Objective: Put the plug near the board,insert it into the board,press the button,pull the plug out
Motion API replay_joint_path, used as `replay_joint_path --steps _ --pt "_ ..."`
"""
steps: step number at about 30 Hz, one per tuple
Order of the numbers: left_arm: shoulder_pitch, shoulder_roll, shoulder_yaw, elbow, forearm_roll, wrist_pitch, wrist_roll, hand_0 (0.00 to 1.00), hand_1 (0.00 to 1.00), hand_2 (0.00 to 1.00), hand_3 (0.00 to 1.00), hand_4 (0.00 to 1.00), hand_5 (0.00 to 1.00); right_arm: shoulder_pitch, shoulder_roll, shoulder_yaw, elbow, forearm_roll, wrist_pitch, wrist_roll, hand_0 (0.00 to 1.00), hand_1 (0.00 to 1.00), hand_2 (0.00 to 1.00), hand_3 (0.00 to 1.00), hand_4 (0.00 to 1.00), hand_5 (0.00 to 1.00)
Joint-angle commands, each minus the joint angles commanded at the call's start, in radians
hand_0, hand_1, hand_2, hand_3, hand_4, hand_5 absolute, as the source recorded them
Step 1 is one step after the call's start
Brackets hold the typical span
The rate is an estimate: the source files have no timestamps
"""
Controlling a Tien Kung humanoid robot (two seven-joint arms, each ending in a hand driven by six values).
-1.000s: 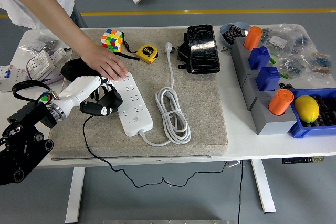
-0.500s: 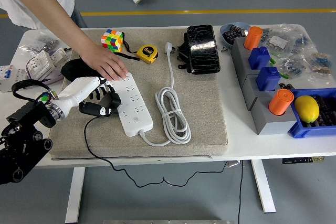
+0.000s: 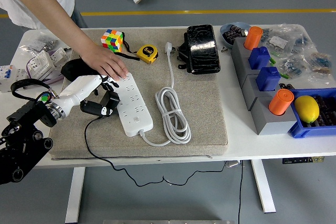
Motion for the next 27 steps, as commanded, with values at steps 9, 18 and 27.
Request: replay_joint_path --steps 9,18,27 --pt "0.087 0.011 -0.062 -0.102 -0.052 0.056 -0.046 0.379 0.610 0.656 0.712 0.998 0.340 -0.003 0.001 0.003 0.000 -0.001 0.000 0.000 0.561 0.650 0.634 0.532 0.905 0.452" --pt "0.177 0.003 -0.102 -0.132 -0.073 0.126 -0.029 0.578 0.727 0.741 0.723 0.998 0.542 -0.006 0.006 0.006 -0.001 -0.004 0.000 0.003 0.558 0.650 0.634 0.533 0.906 0.451" --pt "0.199 -0.001 -0.107 -0.110 -0.037 0.141 0.009 0.631 0.754 0.763 0.730 0.997 0.564 -0.006 0.005 0.013 0.003 -0.009 -0.003 0.008 0.557 0.650 0.632 0.532 0.906 0.449"
